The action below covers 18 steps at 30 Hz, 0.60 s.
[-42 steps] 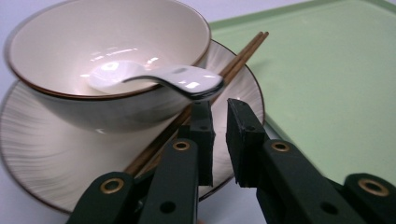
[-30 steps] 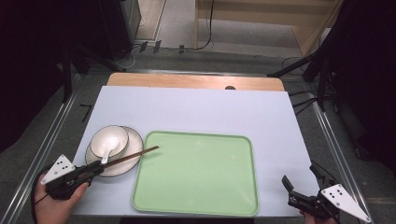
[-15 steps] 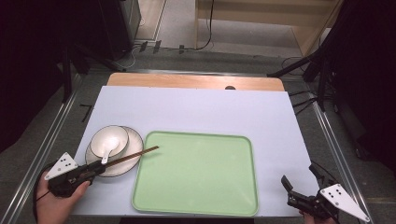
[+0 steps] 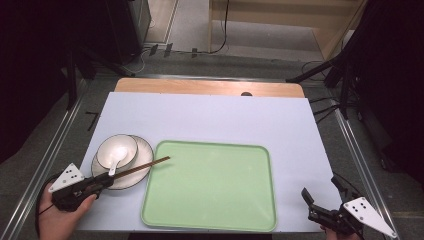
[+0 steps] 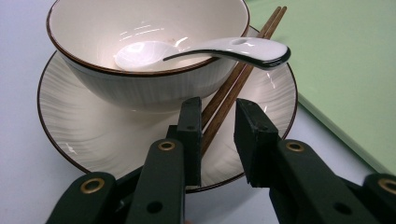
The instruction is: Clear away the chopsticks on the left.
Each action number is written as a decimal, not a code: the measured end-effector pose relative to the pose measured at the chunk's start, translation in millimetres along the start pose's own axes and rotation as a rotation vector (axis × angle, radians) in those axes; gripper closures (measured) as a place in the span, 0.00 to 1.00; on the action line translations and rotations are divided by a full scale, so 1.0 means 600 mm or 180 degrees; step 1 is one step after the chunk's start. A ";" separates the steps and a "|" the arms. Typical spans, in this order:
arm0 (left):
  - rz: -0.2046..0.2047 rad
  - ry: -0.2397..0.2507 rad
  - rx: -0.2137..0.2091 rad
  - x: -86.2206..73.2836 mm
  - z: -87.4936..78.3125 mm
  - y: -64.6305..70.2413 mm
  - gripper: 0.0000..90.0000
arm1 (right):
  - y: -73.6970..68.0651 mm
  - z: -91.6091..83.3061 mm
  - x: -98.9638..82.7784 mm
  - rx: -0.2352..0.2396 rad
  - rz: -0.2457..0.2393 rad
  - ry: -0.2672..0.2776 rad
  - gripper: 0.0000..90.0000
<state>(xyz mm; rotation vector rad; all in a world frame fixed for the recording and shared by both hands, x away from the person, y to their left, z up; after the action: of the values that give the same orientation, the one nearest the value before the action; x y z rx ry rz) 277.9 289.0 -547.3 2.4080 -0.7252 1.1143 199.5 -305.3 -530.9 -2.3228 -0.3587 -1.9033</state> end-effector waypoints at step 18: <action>0.0161 -0.0318 -0.0124 -0.009 0.023 0.021 0.85 | 0.001 -0.001 0.000 -0.0005 0.0008 0.0003 0.01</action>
<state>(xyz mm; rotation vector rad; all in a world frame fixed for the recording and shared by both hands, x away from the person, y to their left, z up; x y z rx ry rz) 275.6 273.4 -558.1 2.4393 -0.8368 0.9952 199.3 -306.0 -530.9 -2.3222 -0.3540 -1.9042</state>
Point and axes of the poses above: each handheld gripper's, and its own axes: z roughly forward along the jaws, x roughly out of its top, y roughly to its right, the point moved 9 cm from there along z, roughly forward along the jaws, and after that the axes turned 6 degrees about -z, right-handed, at the moved point
